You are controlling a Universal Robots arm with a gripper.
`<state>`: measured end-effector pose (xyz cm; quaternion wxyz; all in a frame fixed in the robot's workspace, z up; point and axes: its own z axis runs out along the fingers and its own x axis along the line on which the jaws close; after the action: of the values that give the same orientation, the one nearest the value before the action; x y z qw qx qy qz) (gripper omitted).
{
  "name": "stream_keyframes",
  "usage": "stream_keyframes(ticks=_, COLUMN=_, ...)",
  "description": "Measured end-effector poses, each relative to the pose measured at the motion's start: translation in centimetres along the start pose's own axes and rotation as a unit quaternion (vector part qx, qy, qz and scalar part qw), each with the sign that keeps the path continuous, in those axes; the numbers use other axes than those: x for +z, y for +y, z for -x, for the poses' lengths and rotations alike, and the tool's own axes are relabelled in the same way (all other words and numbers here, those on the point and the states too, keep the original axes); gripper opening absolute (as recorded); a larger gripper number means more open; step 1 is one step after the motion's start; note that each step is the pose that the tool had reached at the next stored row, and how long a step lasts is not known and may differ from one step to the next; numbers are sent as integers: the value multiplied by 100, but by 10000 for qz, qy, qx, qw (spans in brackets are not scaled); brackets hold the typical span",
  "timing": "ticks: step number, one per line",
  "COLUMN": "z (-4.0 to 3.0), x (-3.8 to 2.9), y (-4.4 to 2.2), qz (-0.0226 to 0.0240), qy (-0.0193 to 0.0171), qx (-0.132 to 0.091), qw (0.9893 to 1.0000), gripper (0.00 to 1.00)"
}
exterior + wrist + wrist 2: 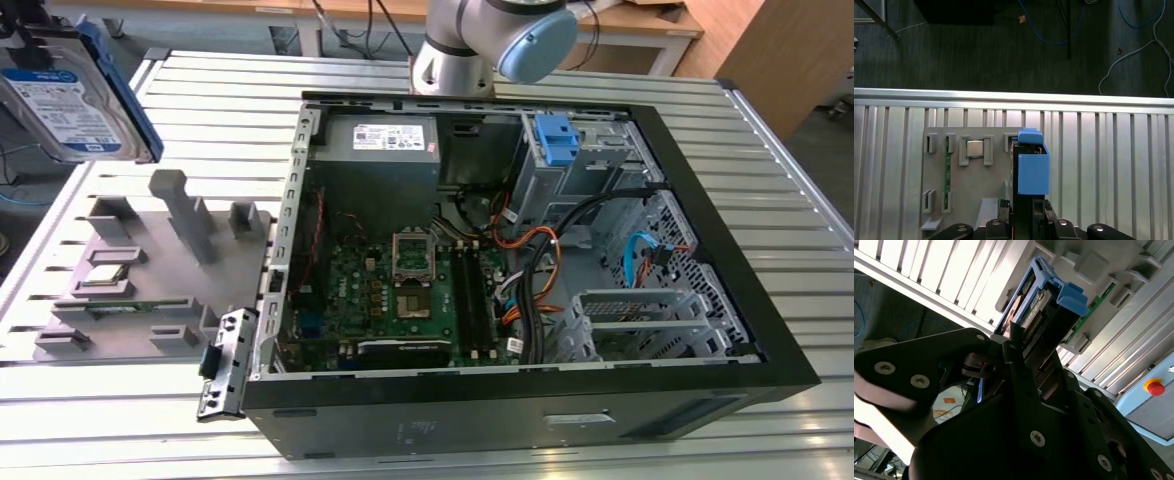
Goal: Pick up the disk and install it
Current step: 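Pick up the disk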
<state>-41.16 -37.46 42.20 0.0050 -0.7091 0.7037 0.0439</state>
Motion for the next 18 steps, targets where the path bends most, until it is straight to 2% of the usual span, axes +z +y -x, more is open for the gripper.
stream_keyframes(ticks=9, z=11, x=-155, y=9, qz=-1, qy=0, qx=0, qw=10000, gripper=35)
stream_keyframes(ticks=18, z=11, x=-169, y=7, qz=0, qy=-1, qx=3, qw=10000, gripper=35)
